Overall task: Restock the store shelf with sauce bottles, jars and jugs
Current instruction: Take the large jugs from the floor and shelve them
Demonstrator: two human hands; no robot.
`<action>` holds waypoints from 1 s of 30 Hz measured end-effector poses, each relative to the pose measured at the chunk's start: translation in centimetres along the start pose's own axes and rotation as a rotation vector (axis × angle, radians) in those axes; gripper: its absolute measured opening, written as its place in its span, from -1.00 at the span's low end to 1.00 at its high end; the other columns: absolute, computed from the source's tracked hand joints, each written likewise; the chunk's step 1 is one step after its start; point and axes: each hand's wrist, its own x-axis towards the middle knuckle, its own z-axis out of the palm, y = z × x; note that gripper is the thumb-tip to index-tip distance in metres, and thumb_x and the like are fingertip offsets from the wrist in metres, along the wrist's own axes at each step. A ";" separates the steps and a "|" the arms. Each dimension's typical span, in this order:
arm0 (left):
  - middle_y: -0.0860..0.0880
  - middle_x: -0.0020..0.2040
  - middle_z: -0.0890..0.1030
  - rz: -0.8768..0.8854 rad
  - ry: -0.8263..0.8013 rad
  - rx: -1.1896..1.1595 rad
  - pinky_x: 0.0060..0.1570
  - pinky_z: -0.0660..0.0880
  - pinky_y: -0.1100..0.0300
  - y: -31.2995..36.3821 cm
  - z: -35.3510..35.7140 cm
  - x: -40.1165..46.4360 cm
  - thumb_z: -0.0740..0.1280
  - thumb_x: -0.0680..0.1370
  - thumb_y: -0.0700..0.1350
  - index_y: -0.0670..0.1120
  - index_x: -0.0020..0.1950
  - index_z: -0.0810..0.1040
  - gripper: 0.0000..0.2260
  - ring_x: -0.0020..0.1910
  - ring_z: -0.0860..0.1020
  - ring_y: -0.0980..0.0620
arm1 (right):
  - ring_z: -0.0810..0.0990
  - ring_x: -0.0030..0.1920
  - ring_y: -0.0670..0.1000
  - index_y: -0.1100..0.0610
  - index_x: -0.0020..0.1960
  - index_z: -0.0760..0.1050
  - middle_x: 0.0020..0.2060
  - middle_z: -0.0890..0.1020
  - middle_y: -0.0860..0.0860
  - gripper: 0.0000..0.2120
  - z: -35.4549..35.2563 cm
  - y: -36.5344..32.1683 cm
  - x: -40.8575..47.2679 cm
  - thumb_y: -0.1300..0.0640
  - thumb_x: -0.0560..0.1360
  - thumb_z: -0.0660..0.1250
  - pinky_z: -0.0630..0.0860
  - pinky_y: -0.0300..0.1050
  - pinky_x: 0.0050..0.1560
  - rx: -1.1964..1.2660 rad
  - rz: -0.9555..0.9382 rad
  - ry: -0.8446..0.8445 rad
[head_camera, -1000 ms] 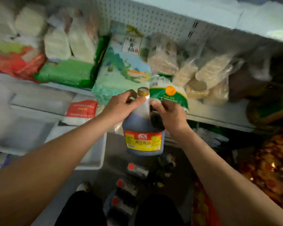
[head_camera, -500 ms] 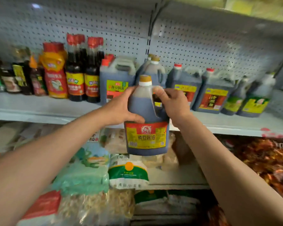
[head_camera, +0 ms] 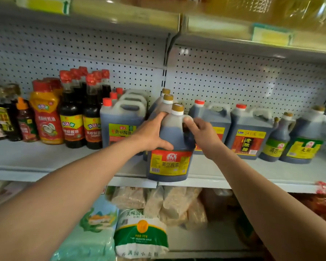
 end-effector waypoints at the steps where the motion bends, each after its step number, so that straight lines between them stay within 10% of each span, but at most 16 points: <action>1: -0.05 0.38 0.46 0.000 0.002 0.012 0.20 0.49 -0.02 -0.1 0.3 0.2 0.65 0.19 0.07 0.13 0.47 0.16 -0.02 0.27 0.49 -0.11 | 0.57 -0.05 0.01 0.16 0.10 0.54 -0.07 0.65 0.07 -0.65 -0.1 0.6 -0.1 -0.13 0.59 0.31 0.49 -0.09 -0.08 0.006 -0.003 -0.039; 7: -0.05 0.41 0.44 -0.002 -0.033 0.008 0.23 0.48 -0.02 -0.4 0.0 0.8 0.65 0.22 0.05 0.10 0.52 0.11 0.02 0.29 0.47 -0.10 | 0.48 0.24 0.00 0.10 0.40 0.18 0.25 0.48 -0.05 -0.03 -0.2 2.5 -0.7 0.04 0.20 0.70 0.51 -0.06 0.14 -0.227 -0.090 -0.263; 15: -0.12 0.49 0.30 0.014 -0.080 0.150 0.23 0.46 0.01 -0.9 0.2 -0.5 0.66 0.18 0.10 0.09 0.54 -0.09 0.18 0.38 0.40 -0.13 | 0.55 0.06 0.12 0.12 0.21 0.21 0.08 0.55 0.06 -0.15 0.4 2.2 -1.1 0.00 0.18 0.71 0.55 0.03 -0.05 -0.333 -0.109 -0.209; 30: -0.13 0.39 0.40 -0.024 -0.033 0.380 0.29 0.36 -0.06 -0.8 -0.7 1.0 0.65 0.17 0.15 -0.09 0.46 0.14 0.04 0.38 0.28 -0.14 | 0.54 0.10 0.08 0.12 0.25 0.22 0.17 0.56 0.06 -0.16 1.4 2.2 1.2 -0.04 0.21 0.69 0.54 -0.05 -0.05 -0.341 -0.124 -0.222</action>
